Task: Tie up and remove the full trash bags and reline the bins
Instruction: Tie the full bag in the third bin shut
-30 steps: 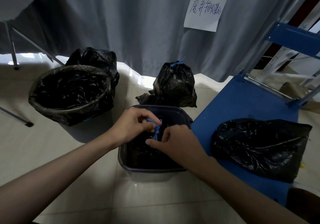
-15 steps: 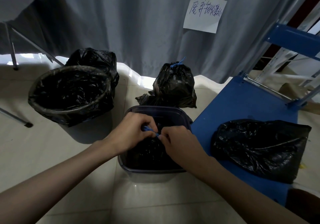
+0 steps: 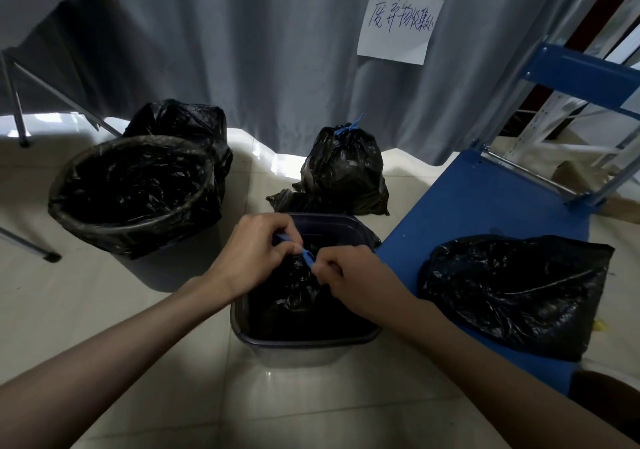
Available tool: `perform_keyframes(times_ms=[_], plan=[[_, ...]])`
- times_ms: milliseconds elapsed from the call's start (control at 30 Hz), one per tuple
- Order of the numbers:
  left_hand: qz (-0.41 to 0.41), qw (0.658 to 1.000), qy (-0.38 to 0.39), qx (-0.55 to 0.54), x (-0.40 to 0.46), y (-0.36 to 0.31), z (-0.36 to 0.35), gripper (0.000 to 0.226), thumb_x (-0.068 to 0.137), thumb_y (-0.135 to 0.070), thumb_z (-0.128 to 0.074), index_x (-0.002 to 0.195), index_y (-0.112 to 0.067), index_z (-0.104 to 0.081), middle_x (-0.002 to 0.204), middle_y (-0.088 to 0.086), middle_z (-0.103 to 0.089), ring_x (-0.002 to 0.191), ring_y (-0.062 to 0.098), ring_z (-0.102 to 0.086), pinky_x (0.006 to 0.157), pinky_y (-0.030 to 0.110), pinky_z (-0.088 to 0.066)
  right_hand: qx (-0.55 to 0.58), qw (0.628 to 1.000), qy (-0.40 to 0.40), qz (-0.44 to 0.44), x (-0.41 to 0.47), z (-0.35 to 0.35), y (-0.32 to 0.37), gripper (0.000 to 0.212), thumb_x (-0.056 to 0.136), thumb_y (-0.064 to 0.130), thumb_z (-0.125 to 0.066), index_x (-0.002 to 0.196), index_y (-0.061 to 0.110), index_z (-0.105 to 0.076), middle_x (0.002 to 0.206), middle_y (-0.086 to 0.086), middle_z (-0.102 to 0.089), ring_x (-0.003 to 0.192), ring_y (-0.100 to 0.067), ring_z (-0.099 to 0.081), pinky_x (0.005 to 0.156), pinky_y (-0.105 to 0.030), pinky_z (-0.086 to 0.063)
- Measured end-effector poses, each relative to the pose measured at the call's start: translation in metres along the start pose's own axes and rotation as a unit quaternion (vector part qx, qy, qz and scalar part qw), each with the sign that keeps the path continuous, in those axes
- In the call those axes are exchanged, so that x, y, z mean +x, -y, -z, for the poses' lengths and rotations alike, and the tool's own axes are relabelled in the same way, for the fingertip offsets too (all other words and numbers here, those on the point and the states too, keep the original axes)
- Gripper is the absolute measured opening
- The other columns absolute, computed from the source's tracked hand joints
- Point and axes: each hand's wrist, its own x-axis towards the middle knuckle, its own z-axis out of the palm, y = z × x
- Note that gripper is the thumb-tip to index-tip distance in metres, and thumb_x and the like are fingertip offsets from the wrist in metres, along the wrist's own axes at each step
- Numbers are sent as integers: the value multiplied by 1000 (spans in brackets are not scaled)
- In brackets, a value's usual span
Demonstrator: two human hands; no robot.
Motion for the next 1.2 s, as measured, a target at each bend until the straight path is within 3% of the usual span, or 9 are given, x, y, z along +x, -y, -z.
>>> perform_keyframes(times_ms=[167,267,400,433,567,767,933,1033,1200], plan=[[40,997,60,-9,14,6,27,11,93,-20,-64,94,-18,-54,70,0,-71,57,16,-68,55,29,-55,-33,998,7,-44,5,12,-19,15,99,17,-36,102,20,-50,91,1,-54,84,-26,-55,78,-49,-50],[46,978,193,68,17,7,41,14,82,-30,-77,86,-24,-65,71,-6,-71,61,2,-65,63,20,-49,-115,984,126,-45,1,11,-21,46,93,13,-52,135,27,-40,119,-1,-40,104,-29,-52,88,-44,-47],[95,926,314,187,1,-1,16,65,57,-65,-81,110,-33,-62,82,-16,-66,78,3,-64,72,20,-51,-175,964,188,-63,-1,-5,-19,26,93,24,-60,118,24,-50,126,-7,-36,110,-34,-51,94,-46,-45],[90,921,302,229,-5,-3,4,71,57,-71,-76,114,-34,-60,91,-13,-66,87,10,-65,78,26,-53,-164,966,185,-74,1,-8,-19,9,95,22,-56,102,23,-51,122,-8,-40,110,-35,-51,94,-47,-45],[93,917,258,290,-14,-13,-23,41,88,-49,-60,118,-21,-59,120,8,-62,110,32,-61,87,39,-50,-43,987,119,-95,7,-7,-18,24,91,10,-43,71,24,-45,94,-7,-58,92,-33,-60,81,-48,-53],[78,970,129,189,7,-27,5,27,94,-21,-53,120,-18,-61,121,11,-65,114,32,-59,84,34,-44,61,994,14,-87,9,7,-9,19,98,15,-44,82,24,-49,89,-9,-62,88,-32,-63,80,-55,-55],[50,994,26,98,15,-49,25,16,93,-10,-52,80,-19,-47,91,14,-64,94,38,-60,68,36,-38,97,991,-80,-55,7,32,7,14,98,21,-42,87,30,-45,85,-7,-62,85,-32,-63,78,-53,-56],[26,997,-23,64,24,-69,37,12,92,-8,-52,81,-14,-50,80,5,-55,88,36,-57,63,33,-29,119,985,-118,-44,3,52,20,7,96,20,-46,96,26,-45,84,-7,-62,73,-30,-64,71,-49,-58],[-24,994,-107,9,38,-109,60,5,94,-12,-52,90,-12,-54,88,11,-65,86,32,-57,66,34,-36,228,969,-87,-47,-7,84,34,51,90,15,-58,132,31,-35,99,0,-58,76,-19,-66,51,-30,-57]])
